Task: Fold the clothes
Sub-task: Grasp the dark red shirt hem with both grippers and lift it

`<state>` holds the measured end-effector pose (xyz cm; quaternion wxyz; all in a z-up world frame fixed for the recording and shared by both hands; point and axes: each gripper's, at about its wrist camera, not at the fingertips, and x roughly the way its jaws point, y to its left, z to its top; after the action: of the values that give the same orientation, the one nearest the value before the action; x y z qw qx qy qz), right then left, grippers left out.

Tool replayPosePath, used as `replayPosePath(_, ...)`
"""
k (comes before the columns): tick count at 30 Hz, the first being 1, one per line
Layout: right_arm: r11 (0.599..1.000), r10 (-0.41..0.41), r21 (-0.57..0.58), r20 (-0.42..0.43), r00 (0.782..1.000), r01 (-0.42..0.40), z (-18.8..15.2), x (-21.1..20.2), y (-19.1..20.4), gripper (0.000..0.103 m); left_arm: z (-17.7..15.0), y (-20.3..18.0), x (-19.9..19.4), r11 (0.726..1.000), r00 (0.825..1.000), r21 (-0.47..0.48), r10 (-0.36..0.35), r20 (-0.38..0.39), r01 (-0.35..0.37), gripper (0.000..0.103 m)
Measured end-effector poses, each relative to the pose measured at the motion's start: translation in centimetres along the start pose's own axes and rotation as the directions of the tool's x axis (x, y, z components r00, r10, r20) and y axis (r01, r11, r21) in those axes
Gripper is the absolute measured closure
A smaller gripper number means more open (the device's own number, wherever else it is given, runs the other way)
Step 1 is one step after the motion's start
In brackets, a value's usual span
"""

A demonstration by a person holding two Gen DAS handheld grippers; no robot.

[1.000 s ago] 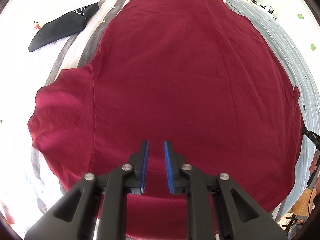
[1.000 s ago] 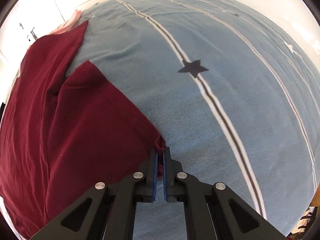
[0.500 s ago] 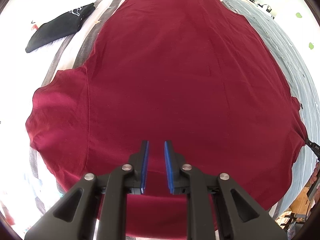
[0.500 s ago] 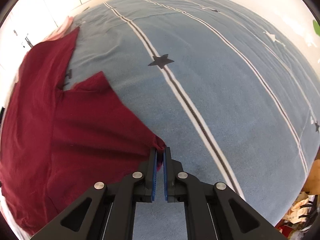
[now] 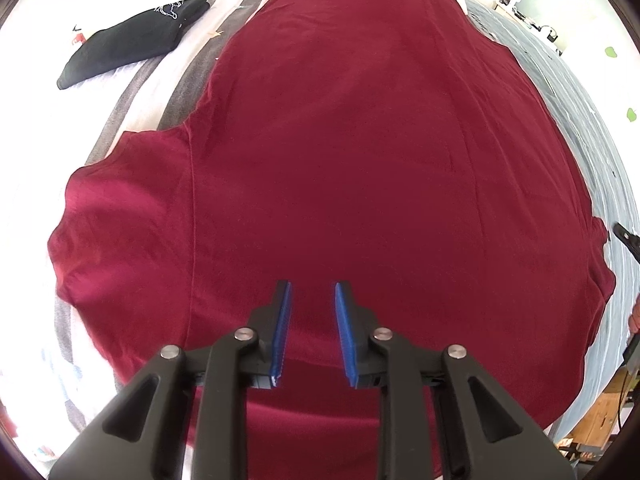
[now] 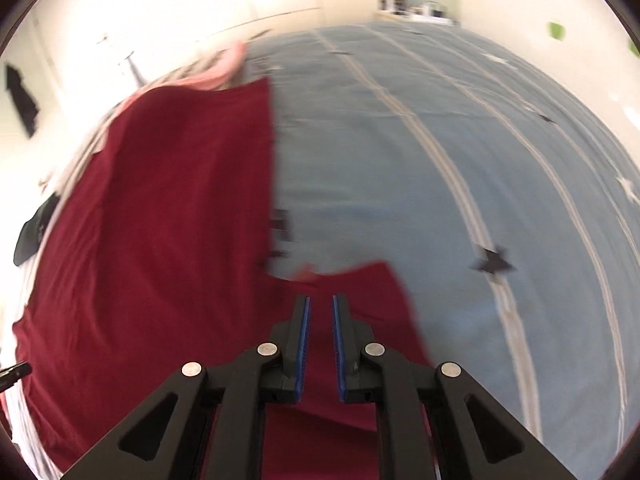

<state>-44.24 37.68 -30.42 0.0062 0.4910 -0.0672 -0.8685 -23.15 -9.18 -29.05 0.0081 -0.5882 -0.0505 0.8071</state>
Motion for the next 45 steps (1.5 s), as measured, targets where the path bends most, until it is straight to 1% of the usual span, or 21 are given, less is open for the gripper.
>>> replayPosePath(3, 0.999, 0.027, -0.033, -0.031, 0.999, -0.028, 0.5, 2.9, 2.3, 0.092, 0.4, 0.0, 0.7, 1.000, 1.000, 0.005, -0.008, -0.001, 0.008, 0.083)
replayPosePath(6, 0.999, 0.006, -0.034, -0.061, 0.998, -0.008, 0.1, 4.6, 2.1, 0.092, 0.8, 0.5, 1.4, 1.000, 1.000, 0.005, -0.001, -0.008, 0.001, 0.083)
replayPosePath(8, 0.999, -0.004, -0.033, -0.080, 0.997, 0.002, -0.2, 5.7, 1.9, 0.088, 0.9, 1.2, 2.0, 1.000, 1.000, -0.003, 0.011, -0.014, -0.011, 0.083)
replayPosePath(9, 1.000, 0.009, -0.028, -0.078, 0.997, -0.011, -0.2, 5.6, 1.4, 0.087, 1.0, 1.7, 2.2, 1.000, 1.000, -0.007, 0.024, -0.017, -0.024, 0.083)
replayPosePath(11, 0.999, 0.006, -0.032, -0.070, 0.998, -0.008, -0.2, 5.3, 1.0, 0.086, 1.1, 3.0, 2.4, 0.999, 0.999, -0.024, 0.042, -0.020, -0.043, 0.083)
replayPosePath(13, 0.999, -0.039, -0.026, -0.053, 0.998, 0.037, -0.2, 4.7, 0.5, 0.086, 1.2, 4.3, 2.4, 0.997, 0.998, -0.047, 0.060, -0.022, -0.061, 0.083)
replayPosePath(16, 0.988, -0.128, 0.079, -0.049, 0.991, 0.131, 0.1, 4.2, -2.3, 0.086, 1.4, 6.2, 2.4, 0.993, 0.996, -0.078, 0.083, -0.025, -0.085, 0.083)
replayPosePath(18, 0.980, -0.141, 0.132, -0.049, 0.989, 0.147, 0.2, 3.7, -3.6, 0.086, 1.7, 6.7, 2.2, 0.993, 0.996, -0.078, 0.091, -0.016, -0.092, 0.083)
replayPosePath(19, 0.982, -0.132, 0.129, -0.043, 0.990, 0.136, 0.3, 3.4, -3.5, 0.086, 1.8, 6.9, 2.1, 0.993, 0.995, -0.075, 0.095, -0.010, -0.096, 0.083)
replayPosePath(21, 0.991, -0.108, 0.078, -0.027, 0.994, 0.109, 0.4, 2.6, -1.9, 0.086, 2.2, 7.0, 1.8, 0.993, 0.996, -0.070, 0.092, 0.002, -0.091, 0.083)
replayPosePath(25, 1.000, 0.030, -0.001, -0.014, 0.999, -0.030, -0.6, 1.1, 3.6, 0.086, 2.2, 5.2, 1.1, 0.999, 0.999, -0.012, 0.034, 0.021, -0.034, 0.083)
replayPosePath(28, 0.987, 0.147, -0.056, -0.037, 0.989, -0.149, -2.8, 0.4, 8.3, 0.086, 1.6, 2.8, 0.8, 0.997, 0.999, 0.071, -0.035, 0.026, 0.033, 0.083)
replayPosePath(30, 0.974, 0.196, -0.098, -0.068, 0.978, -0.202, -4.4, 0.6, 11.0, 0.086, 1.1, 1.5, 1.0, 0.991, 0.998, 0.126, -0.053, 0.016, 0.051, 0.082)
replayPosePath(31, 0.968, 0.211, -0.119, -0.086, 0.974, -0.221, -5.2, 0.9, 12.2, 0.086, 0.8, 1.2, 1.4, 0.988, 0.999, 0.143, -0.053, 0.007, 0.051, 0.082)
replayPosePath(33, 0.965, 0.208, -0.139, -0.124, 0.970, -0.225, -6.6, 1.5, 13.7, 0.086, 0.2, 1.4, 2.5, 0.988, 0.999, 0.153, -0.033, -0.010, 0.035, 0.082)
replayPosePath(35, 0.970, 0.189, -0.125, -0.140, 0.972, -0.207, -7.1, 2.3, 13.0, 0.086, -0.7, 2.9, 3.4, 0.988, 0.999, 0.154, 0.037, -0.016, -0.034, 0.082)
replayPosePath(37, 0.978, 0.159, -0.110, -0.141, 0.977, -0.176, -7.5, 2.3, 11.7, 0.088, -1.4, 5.0, 3.0, 0.989, 0.996, 0.121, 0.088, 0.002, -0.087, 0.082)
replayPosePath(40, 0.988, 0.115, -0.087, -0.144, 0.983, -0.129, -8.1, 2.3, 9.8, 0.090, -2.6, 9.1, 1.7, 0.972, 0.972, 0.029, 0.234, 0.012, -0.234, 0.082)
replayPosePath(41, 0.990, 0.101, -0.080, -0.145, 0.984, -0.113, -8.4, 2.3, 9.2, 0.090, -3.2, 10.8, 1.1, 0.966, 0.966, -0.027, 0.257, -0.002, -0.257, 0.082)
replayPosePath(43, 0.992, 0.083, -0.081, -0.144, 0.986, -0.095, -8.8, 1.4, 8.5, 0.090, -4.8, 13.5, -0.1, 0.965, 0.975, -0.137, 0.223, -0.023, -0.224, 0.082)
replayPosePath(45, 0.992, 0.075, -0.095, -0.141, 0.987, -0.089, -9.4, -0.1, 8.2, 0.084, -6.5, 14.8, -1.4, 0.964, 0.985, -0.201, 0.173, -0.025, -0.175, 0.079)
